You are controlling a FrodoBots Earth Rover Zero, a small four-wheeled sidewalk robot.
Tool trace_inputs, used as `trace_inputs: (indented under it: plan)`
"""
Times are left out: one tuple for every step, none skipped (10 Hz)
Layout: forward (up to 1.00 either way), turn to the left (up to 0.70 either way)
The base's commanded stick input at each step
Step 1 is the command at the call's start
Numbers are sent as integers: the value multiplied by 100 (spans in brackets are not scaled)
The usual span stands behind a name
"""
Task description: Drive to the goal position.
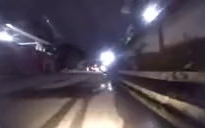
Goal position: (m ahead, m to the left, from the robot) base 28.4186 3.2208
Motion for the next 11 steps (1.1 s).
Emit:
trace_inputs:
  plan:
    - [70,0]
    - [70,0]
    - [70,0]
    - [70,0]
    - [70,0]
    - [70,0]
    - [70,0]
    - [70,0]
    - [70,0]
    - [70,0]
    - [70,0]
